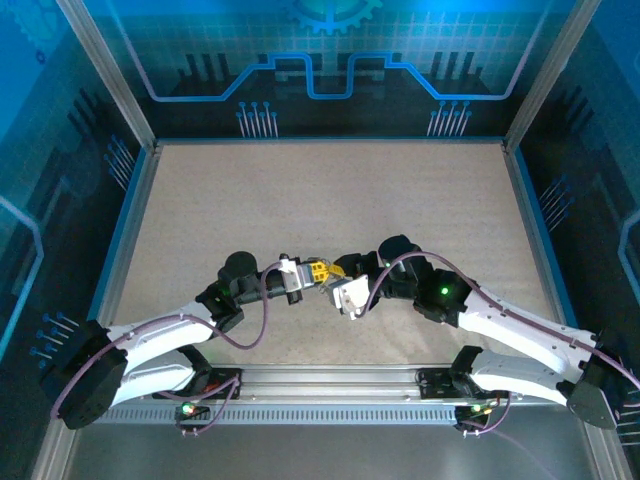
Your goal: Put the keys on the keyring
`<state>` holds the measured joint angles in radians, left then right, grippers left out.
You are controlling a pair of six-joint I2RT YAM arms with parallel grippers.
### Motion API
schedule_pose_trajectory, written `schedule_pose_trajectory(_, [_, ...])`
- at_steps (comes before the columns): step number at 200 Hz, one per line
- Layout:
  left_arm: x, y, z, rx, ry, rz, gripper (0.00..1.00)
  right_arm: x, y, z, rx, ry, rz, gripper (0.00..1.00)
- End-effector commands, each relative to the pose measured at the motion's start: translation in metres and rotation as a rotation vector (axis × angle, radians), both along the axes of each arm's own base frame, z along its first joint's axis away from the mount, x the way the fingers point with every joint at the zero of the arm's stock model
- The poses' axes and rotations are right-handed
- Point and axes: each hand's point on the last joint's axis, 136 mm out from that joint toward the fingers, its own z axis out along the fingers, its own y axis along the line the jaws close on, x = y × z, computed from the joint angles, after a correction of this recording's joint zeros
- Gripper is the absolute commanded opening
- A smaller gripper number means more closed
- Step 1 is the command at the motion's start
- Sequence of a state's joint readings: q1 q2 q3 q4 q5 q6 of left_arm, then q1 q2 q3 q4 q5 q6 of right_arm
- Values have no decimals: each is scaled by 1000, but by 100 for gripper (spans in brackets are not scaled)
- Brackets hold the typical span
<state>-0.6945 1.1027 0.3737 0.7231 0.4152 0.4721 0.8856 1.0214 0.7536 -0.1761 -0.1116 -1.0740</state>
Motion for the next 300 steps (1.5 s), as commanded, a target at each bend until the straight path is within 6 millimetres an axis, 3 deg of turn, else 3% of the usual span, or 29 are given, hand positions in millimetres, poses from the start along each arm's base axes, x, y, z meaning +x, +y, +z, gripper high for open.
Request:
schedule_pose_trajectory(1, [-2, -5, 28, -62, -64, -34, 0, 0, 1, 1, -13, 12, -13, 44])
schedule_pose_trajectory(42, [-2, -5, 30, -63, -56, -31, 0, -1, 2, -1, -28, 37, -6, 45])
schedule_pose_trajectory(109, [1, 1, 31, -60, -81, 10, 0, -23, -14, 4, -18, 79, 15, 32])
schedule_pose_trajectory(139, [-1, 2, 33, -54, -100, 6, 0, -31, -20, 6, 19, 99, 8, 30])
schedule_pose_trajectory(207, [-12, -1, 39, -89, -129, -61, 0, 2, -22, 49, 278, 140, -82, 31])
schedule_pose_trajectory(300, [-22, -10, 44, -124, -155, -146, 0, 0, -12, 40, 265, 199, -1, 27])
